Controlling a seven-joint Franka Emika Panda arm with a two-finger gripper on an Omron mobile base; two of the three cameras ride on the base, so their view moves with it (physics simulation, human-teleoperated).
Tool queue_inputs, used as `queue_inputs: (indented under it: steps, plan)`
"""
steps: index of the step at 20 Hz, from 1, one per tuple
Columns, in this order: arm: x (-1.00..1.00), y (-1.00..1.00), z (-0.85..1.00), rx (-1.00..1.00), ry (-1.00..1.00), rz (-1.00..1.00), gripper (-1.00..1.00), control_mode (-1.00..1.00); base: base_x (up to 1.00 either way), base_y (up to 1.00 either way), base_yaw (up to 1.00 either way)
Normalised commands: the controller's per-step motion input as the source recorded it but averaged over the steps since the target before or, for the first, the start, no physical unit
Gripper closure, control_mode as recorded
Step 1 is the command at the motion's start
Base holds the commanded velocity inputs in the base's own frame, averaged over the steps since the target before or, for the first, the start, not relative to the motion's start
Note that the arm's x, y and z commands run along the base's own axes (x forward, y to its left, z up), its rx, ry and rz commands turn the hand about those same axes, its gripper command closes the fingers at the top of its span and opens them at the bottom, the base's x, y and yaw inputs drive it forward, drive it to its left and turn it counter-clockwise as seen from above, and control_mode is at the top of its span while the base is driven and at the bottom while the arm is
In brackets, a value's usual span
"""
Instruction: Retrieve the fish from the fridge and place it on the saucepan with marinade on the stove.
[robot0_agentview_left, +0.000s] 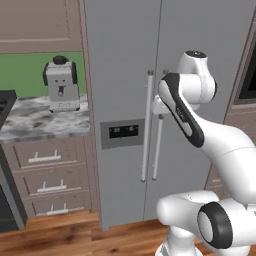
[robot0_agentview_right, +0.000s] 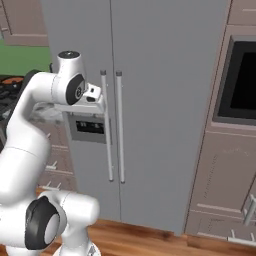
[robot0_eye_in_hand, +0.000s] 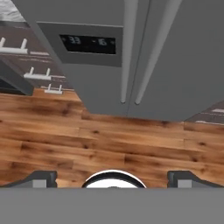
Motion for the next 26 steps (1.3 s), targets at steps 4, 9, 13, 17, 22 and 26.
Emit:
queue_inputs:
  steps: [4, 9, 13, 17, 22, 26]
  plan:
    - [0.00, 0.00, 0.00, 0.00, 0.00, 0.00, -1.00, 1.00, -0.41, -0.03, -0.01]
    - [0.00, 0.00, 0.00, 0.00, 0.00, 0.00, -1.00, 1.00, -0.38, 0.01, -0.17]
    - [0.00, 0.00, 0.00, 0.00, 0.00, 0.00, -1.00, 1.00, -0.21, 0.15, -0.26]
    - [0.00, 0.00, 0.00, 0.00, 0.00, 0.00, -1.00, 1.00, -0.01, 0.17, -0.22]
    - [0.00, 0.00, 0.00, 0.00, 0.00, 0.00, -1.00, 1.00, 0.00, 0.01, -0.02]
    - [0.00, 0.00, 0.00, 0.00, 0.00, 0.00, -1.00, 1.00, 0.00, 0.00, 0.00]
